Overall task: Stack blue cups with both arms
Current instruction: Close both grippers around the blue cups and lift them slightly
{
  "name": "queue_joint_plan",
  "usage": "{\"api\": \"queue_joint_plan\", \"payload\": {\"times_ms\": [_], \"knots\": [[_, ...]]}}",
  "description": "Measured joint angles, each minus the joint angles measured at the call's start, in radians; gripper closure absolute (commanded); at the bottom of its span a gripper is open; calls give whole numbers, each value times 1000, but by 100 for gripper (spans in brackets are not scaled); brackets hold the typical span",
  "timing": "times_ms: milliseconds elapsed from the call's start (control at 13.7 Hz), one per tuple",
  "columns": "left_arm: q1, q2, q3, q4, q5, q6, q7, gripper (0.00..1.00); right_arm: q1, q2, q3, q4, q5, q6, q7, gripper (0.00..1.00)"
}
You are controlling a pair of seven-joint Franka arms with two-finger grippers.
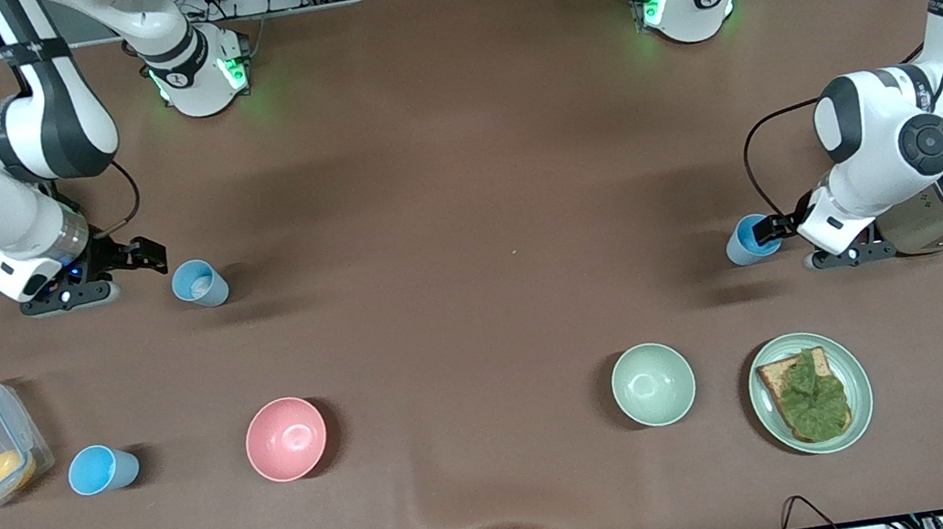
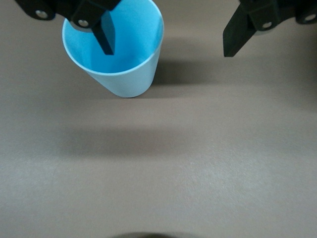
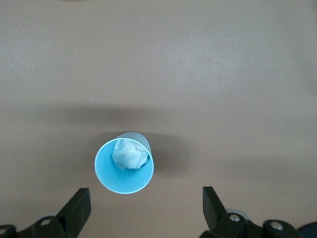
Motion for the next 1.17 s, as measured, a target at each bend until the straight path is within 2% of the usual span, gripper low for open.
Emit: {"api": "queue_joint_plan", "payload": {"times_ms": [73,146,438,730,949,1169], "knots": [[0,6,0,0,0,1,0,82,-2,17,0,-3,0,31,0,0],[0,10,-1,0,0,1,0,100,-2,45,0,-6,0,75,0,0],[-11,15,-10,2,-3,5,-45,100,-12,210,0,-9,0,257,-23,0],[-18,-2,-20,54,-3,-37,-92,100,-20,231,0,-5,0,266,-36,2],[-17,-81,-56,155,-4,-194,-110,100,-20,231,1,-6,0,262,-37,0],[-18,-161,-87,337,-49,-473,-130,100,-20,227,2,-5,0,237,-42,0]]}}
